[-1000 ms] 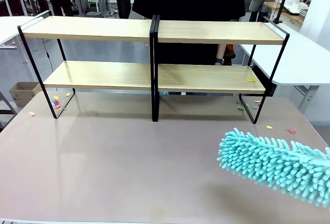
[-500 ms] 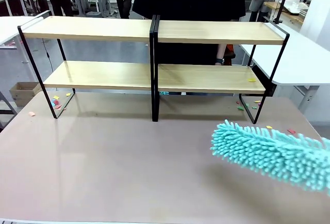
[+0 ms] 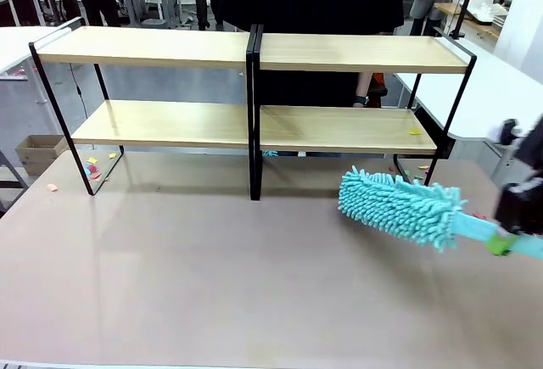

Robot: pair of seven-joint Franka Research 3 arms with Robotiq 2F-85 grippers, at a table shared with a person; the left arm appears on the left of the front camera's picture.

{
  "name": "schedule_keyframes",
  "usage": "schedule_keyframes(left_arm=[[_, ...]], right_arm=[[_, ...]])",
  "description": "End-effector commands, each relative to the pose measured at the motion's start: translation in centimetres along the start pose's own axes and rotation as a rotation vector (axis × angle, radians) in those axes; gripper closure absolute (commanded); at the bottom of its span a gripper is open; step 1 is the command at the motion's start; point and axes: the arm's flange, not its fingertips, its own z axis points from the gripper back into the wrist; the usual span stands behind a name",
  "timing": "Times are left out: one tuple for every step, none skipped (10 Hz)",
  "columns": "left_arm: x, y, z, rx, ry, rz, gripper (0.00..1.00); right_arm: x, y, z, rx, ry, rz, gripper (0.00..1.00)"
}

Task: Clean the shelves.
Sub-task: Clean another randomly selected level of the Shelf with the Duster.

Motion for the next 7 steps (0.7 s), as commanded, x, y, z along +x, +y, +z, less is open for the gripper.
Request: schedule_keyframes(left_arm=[[-0.2, 0.0, -0.1, 0.005, -0.002, -0.002, 0.0], [-0.2, 0.0, -0.1, 0.005, -0.002, -0.002, 0.0], [-0.2, 0.0, -0.1, 0.005, -0.002, -0.002, 0.0], [-0.2, 0.0, -0.1, 0.005, -0.002, -0.002, 0.0], [-0.2, 0.0, -0.1, 0.005, -0.002, -0.002, 0.0], [-0.2, 0.0, -0.1, 0.005, -0.002, -0.002, 0.0], [-0.2, 0.0, -0.1, 0.005, -0.002, -0.002, 0.0]], right_arm=[[5.7, 1.2, -1.6, -0.046, 0.06, -0.078, 0.87], [7.0, 1.2, -2.4, -0.041, 0.021, -0.101, 0.87], [8.0, 1.1, -3.1, -0.066, -0.037, -0.149, 0.87], [8.3, 1.1, -3.6, -0.096, -0.092, -0.169, 0.87], [8.6, 0.9, -3.8, -0.068, -0.121, -0.169, 0.87], [8.9, 0.3, -4.3, -0.084, -0.139, -0.19, 0.87], [9.4, -0.1, -4.9, -0.098, -0.146, -0.198, 0.87]])
